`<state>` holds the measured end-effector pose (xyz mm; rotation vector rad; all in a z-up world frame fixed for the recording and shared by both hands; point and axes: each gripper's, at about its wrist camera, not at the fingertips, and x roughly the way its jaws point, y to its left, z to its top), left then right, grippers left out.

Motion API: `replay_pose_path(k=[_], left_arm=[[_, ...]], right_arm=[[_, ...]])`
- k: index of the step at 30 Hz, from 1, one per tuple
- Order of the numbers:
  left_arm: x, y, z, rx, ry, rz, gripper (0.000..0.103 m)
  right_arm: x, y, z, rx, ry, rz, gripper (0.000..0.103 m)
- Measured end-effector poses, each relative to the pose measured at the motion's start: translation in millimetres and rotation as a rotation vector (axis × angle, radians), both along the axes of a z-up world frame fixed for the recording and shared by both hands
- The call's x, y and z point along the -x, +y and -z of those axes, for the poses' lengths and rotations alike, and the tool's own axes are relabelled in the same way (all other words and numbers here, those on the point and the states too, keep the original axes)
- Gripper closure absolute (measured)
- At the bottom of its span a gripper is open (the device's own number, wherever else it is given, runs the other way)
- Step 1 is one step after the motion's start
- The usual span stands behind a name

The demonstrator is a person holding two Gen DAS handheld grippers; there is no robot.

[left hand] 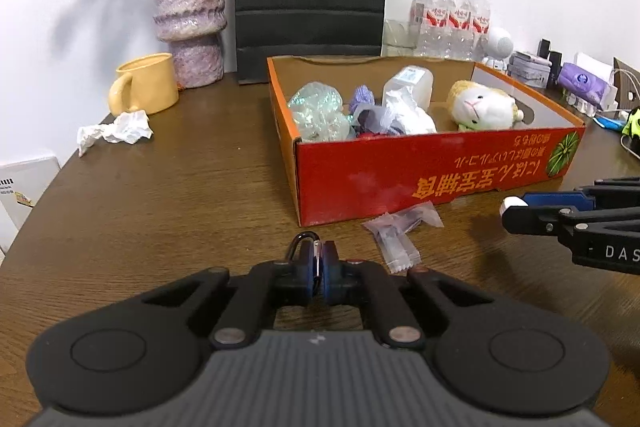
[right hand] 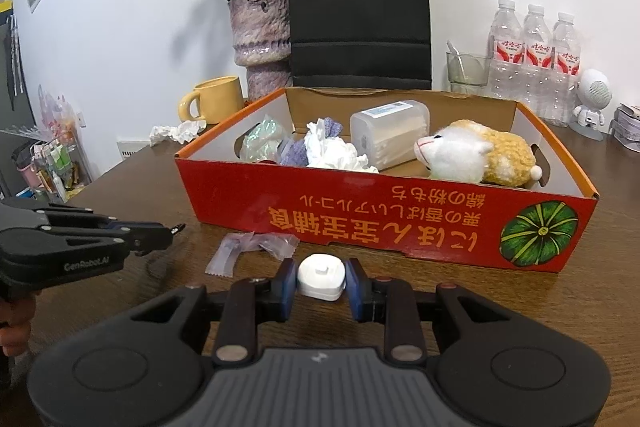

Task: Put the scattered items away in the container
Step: 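Carry the carabiner and white item into the box and open both grippers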

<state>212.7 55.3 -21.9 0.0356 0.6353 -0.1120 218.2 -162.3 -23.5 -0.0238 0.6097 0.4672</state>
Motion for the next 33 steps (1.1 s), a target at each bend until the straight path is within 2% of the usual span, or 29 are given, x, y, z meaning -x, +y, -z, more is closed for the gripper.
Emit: replay_pose_path(k=[5,11,17,20,23,26,27,28,29,30,31,32,33], left_arm=[[8.1,-1.9,-13.3,0.013,-0.043,-0.005,0.098],[18.7,-13.6,-53.7,0.046,-0.174,0.027,0.098],[-15.6,-44.7,-85.8,0.069,-0.276,0.064,0.098],[-45.8,-58.9,-81.0,0.103,-0.281,0.052,0.098],[-80.0,-65.5,-66.4,0.131,-0.243,0.015,0.098],[-105.0,-66.3,-49.1,0.123,-0.204,-0.013,0.097],[-110.8,-66.1,-44.6,0.121,-0.192,-0.026,0.095],[-114.4,-64.3,-41.0,0.124,-0.179,-0.036,0.089],[-116.7,-62.0,-37.9,0.132,-0.168,-0.043,0.066],[-117.4,-59.6,-36.3,0.138,-0.163,-0.051,0.027],[-116.8,-57.9,-35.2,0.136,-0.166,-0.073,0.011],[-115.0,-56.4,-34.8,0.123,-0.177,-0.096,0.000],[-113.2,-55.9,-35.1,0.102,-0.190,-0.114,0.000]], right_arm=[[2.3,-4.5,-5.1,-0.013,-0.014,0.004,0.078],[2.5,-16.4,-32.8,-0.041,-0.097,0.004,0.078],[-33.8,-27.0,-64.5,-0.020,-0.173,0.047,0.078],[-63.9,-23.2,-65.9,-0.001,-0.175,0.058,0.078],[-91.8,-21.6,-52.7,0.008,-0.142,0.064,0.078],[-107.4,-20.6,-37.8,0.034,-0.094,0.045,0.077],[-110.8,-20.4,-34.4,0.050,-0.080,0.035,0.073],[-113.4,-21.1,-32.6,0.059,-0.073,0.035,0.065],[-115.4,-22.1,-32.3,0.067,-0.072,0.040,0.038],[-115.3,-21.9,-32.5,0.077,-0.080,0.041,0.012],[-114.8,-22.1,-33.3,0.089,-0.093,0.040,0.003],[-114.0,-22.1,-34.3,0.104,-0.104,0.040,0.000],[-114.5,-22.0,-35.1,0.122,-0.102,0.040,0.000]])
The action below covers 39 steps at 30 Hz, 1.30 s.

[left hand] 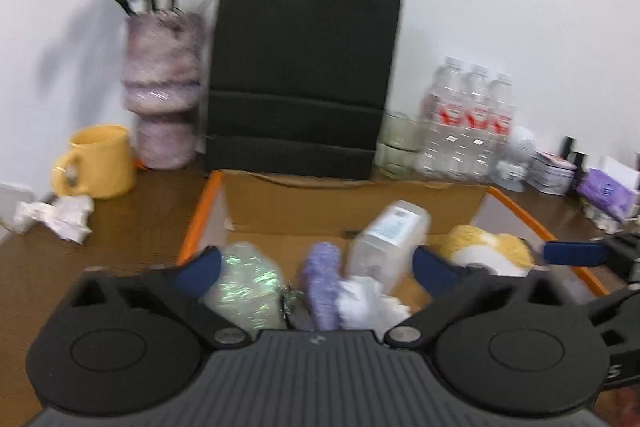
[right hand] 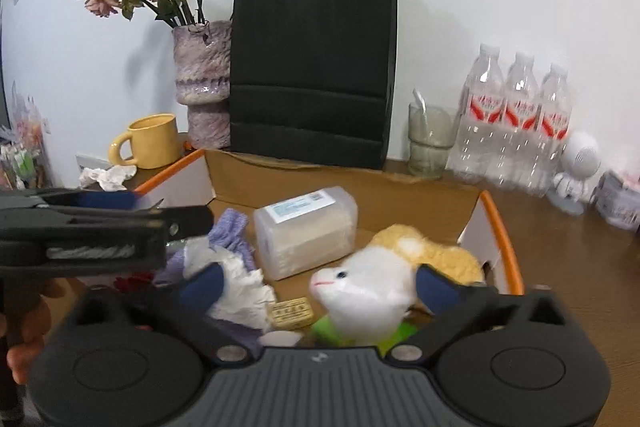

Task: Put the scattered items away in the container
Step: 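Carry the carabiner and white item into the box and open both grippers, then move both tools out of the box toward the remaining clear plastic wrappers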

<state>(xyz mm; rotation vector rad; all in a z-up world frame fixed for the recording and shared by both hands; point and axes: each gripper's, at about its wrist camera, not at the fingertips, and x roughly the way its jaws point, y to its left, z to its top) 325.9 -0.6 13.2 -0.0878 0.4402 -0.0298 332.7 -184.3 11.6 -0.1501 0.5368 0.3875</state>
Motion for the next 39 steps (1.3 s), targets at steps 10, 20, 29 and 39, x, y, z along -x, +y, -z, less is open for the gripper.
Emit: replay_pose_path(k=[10,20,29,39], left_arm=[[3.1,1.4,-3.0,0.005,0.029,-0.034,0.000],[9.0,-6.0,-6.9,-0.009,0.021,-0.021,0.000],[28.3,-2.1,-14.6,0.010,0.027,-0.038,0.000],[75.7,7.0,-14.5,-0.016,0.058,-0.039,0.000]], right_arm=[[-4.2,-7.1,-2.9,0.002,0.032,0.041,0.000],[-2.4,-7.8,-4.2,0.003,0.033,0.051,0.000],[21.1,-14.0,-11.0,-0.007,0.018,0.068,0.000],[76.4,-36.1,-8.7,-0.015,0.010,0.085,0.000]])
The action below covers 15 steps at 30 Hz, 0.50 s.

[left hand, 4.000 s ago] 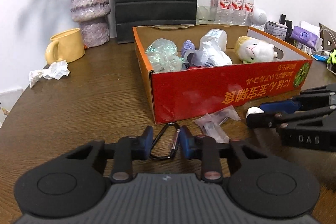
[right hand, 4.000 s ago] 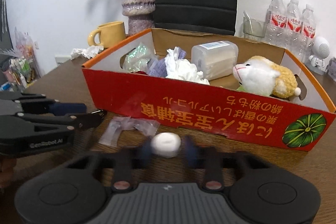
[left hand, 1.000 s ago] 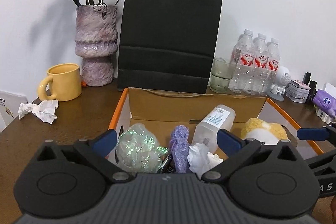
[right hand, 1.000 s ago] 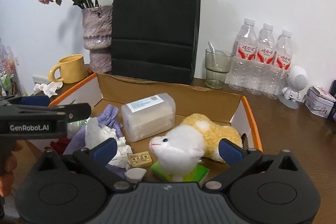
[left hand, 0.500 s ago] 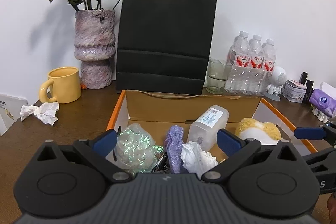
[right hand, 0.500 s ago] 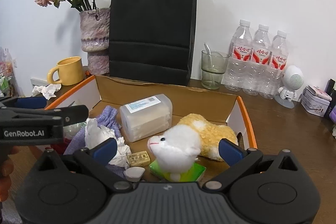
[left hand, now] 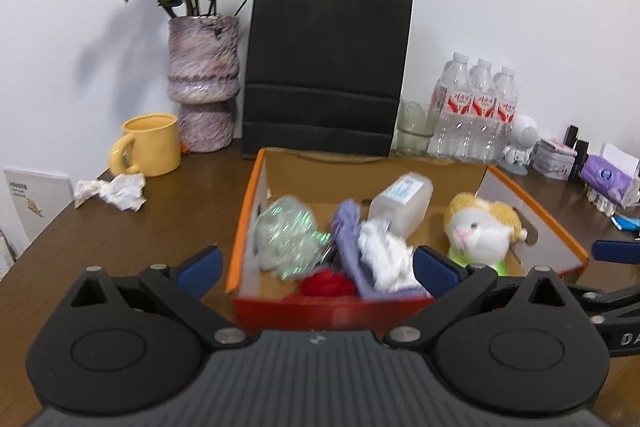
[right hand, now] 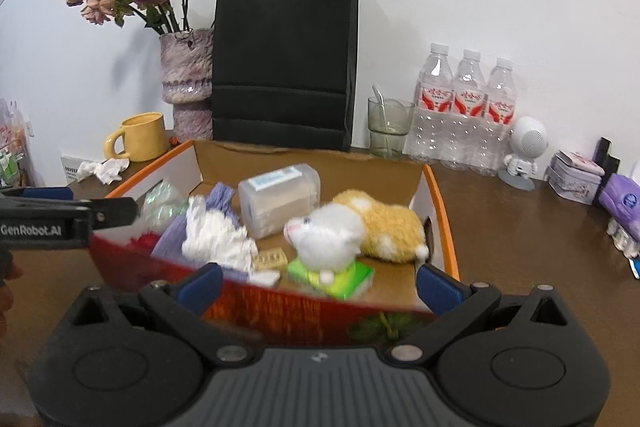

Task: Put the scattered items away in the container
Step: 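Move both tools out of the box toward the remaining clear plastic wrappers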

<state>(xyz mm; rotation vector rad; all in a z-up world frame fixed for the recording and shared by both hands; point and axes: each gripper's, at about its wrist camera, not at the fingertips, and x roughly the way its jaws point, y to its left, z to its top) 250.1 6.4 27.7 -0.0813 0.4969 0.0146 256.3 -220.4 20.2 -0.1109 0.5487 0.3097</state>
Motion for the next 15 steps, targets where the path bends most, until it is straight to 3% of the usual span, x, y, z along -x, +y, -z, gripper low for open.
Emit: replay_pose_path(k=[10,13,15], left_arm=[[26.0,17.3,32.2,-0.011,0.092,-0.009,0.000],[22.1,10.9,43.6,-0.035,0.122,0.013,0.010],[17.3,4.6,51.4,-0.061,0.146,0.018,0.023]], right_arm=[[30.2,-2.4,38.3,0.024,0.070,0.003,0.000],[30.1,1.0,46.7,0.030,0.089,0.012,0.000],[30.8,2.2,49.3,0.032,0.093,0.013,0.000]])
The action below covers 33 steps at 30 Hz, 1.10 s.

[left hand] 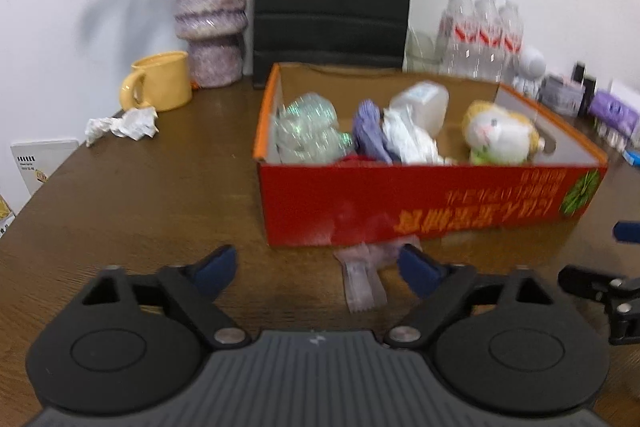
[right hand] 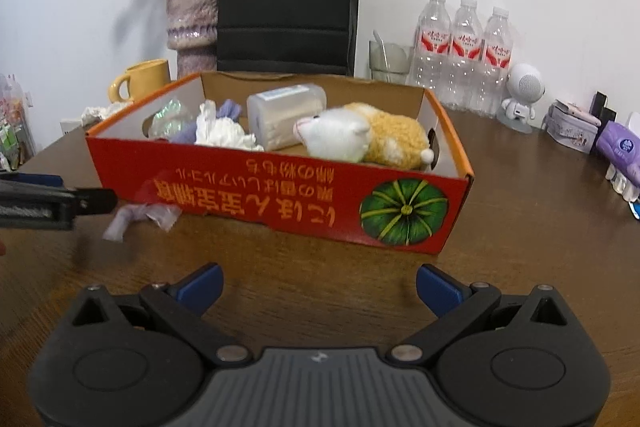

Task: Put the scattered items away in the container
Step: 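Move both tools out of the box toward the remaining clear plastic wrappers, then grasp a clear wrapper with the left gripper while the right gripper grasps the last wrapper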

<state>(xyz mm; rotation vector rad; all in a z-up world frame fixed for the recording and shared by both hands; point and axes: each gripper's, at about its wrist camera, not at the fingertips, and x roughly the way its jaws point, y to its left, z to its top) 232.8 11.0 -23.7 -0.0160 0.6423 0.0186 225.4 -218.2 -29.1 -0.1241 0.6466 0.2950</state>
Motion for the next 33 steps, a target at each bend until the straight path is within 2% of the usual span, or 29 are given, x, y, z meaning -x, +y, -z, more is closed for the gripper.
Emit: replay_pose_path(k=[1,3,4,5,6,7,11,16,22,24,28,29,30,31,33], left_arm=[[-2.7,-2.6,3.4,-0.009,0.010,0.002,0.027],[-8.0,-6.5,10.4,-0.019,0.031,0.010,0.046],[-9.4,-7.4,13.3,-0.018,0.038,0.015,0.049],[-8.6,-9.1,13.6,-0.035,0.025,0.018,0.060],[-7.6,-9.3,13.1,-0.039,0.021,0.033,0.078],[-7.0,-7.8,12.6,-0.032,0.021,0.046,0.083],[-1.8,4.9,13.7,-0.032,0.011,0.052,0.085],[0.7,38.5,13.6,0.017,-0.007,0.019,0.085],[4.2,82.8,4.3,0.104,-0.052,-0.012,0.085],[3.8,94.2,2.5,0.128,-0.059,-0.018,0.085],[2.5,109.1,2.8,0.177,-0.050,-0.034,0.085],[3.3,111.3,2.7,0.182,-0.050,-0.035,0.085],[4.3,112.0,2.9,0.183,-0.051,-0.034,0.085],[5.5,112.1,3.2,0.182,-0.052,-0.033,0.085],[7.8,111.5,3.8,0.183,-0.052,-0.031,0.085]], right_arm=[[0.3,0.4,0.5,-0.001,0.001,0.000,0.000],[0.1,2.0,1.5,-0.002,0.004,0.000,0.000],[0.0,3.1,1.7,-0.003,0.006,0.000,0.000],[0.1,5.1,2.0,-0.003,0.008,-0.002,0.000],[-0.5,7.4,2.5,-0.003,0.010,-0.006,0.000],[-0.7,10.9,2.9,-0.004,0.012,-0.011,0.000],[-1.6,32.2,3.0,-0.009,0.010,-0.046,0.000],[-7.0,71.4,3.1,-0.023,0.004,-0.100,0.002],[-25.1,114.7,6.4,-0.058,0.037,-0.091,0.014],[-30.9,125.1,8.8,-0.071,0.059,-0.069,0.024],[-33.7,144.9,14.1,-0.037,0.064,-0.019,0.033],[-32.5,148.3,14.7,-0.021,0.054,-0.016,0.043],[-30.9,149.1,14.2,-0.032,0.049,-0.027,0.066],[-29.3,147.9,13.4,-0.046,0.052,-0.026,0.072],[-26.1,144.4,12.9,-0.054,0.054,-0.023,0.072]])
